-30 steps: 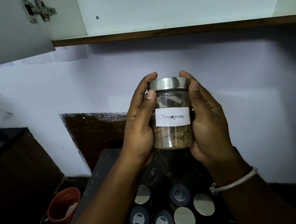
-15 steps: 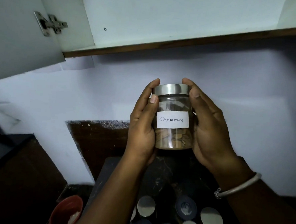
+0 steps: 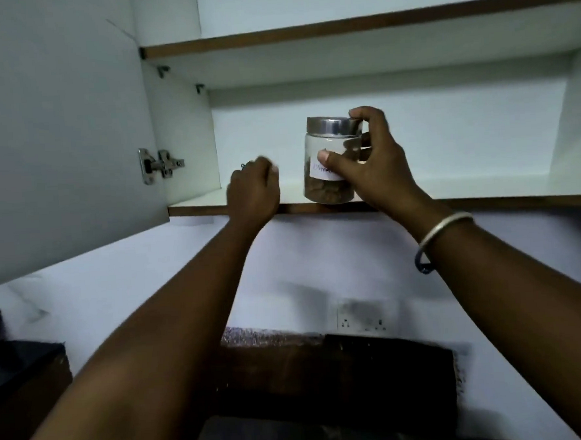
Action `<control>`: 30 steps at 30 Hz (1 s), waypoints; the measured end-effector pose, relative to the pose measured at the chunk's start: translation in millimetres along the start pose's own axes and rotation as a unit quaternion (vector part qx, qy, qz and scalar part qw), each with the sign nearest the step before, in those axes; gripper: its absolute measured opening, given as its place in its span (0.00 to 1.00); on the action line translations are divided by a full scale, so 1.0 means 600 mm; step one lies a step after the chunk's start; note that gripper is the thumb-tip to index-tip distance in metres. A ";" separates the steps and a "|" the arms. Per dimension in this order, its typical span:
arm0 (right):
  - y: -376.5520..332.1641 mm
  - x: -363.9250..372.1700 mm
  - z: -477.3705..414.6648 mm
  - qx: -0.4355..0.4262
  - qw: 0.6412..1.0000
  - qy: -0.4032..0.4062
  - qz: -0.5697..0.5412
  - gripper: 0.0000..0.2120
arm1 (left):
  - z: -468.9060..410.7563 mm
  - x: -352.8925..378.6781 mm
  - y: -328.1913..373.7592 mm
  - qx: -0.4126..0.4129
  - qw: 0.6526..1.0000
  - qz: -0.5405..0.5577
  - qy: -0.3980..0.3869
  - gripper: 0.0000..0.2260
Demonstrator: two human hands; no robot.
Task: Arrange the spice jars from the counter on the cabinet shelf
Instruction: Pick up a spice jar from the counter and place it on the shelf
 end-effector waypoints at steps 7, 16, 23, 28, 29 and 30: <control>0.160 0.088 -0.143 0.095 0.985 -0.096 0.108 0.31 | -0.022 0.068 -0.093 0.065 0.969 -0.237 0.021 0.16; 0.254 0.296 -0.286 0.110 0.932 -0.259 0.229 0.24 | -0.022 0.083 -0.110 0.084 0.972 -0.135 0.175 0.06; 0.294 0.400 -0.340 0.052 0.886 -0.302 0.348 0.27 | -0.017 0.096 -0.118 0.126 0.953 -0.102 0.256 0.05; 0.319 0.461 -0.361 0.042 0.887 -0.330 0.320 0.24 | -0.015 0.104 -0.116 0.137 0.942 -0.104 0.287 0.06; 0.322 0.471 -0.365 0.041 0.890 -0.334 0.308 0.23 | -0.015 0.105 -0.117 0.137 0.940 -0.105 0.294 0.06; 0.324 0.475 -0.369 0.042 0.891 -0.335 0.303 0.23 | -0.014 0.105 -0.116 0.136 0.938 -0.107 0.299 0.06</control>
Point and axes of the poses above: each hand's wrist, its own z-axis away from the middle knuckle, its own x-axis out of the palm, y = z × x, the point moved 2 cm from there along -z, towards the middle knuckle, and after that the axes turned 14 degrees about -z, right-handed, at the moved point
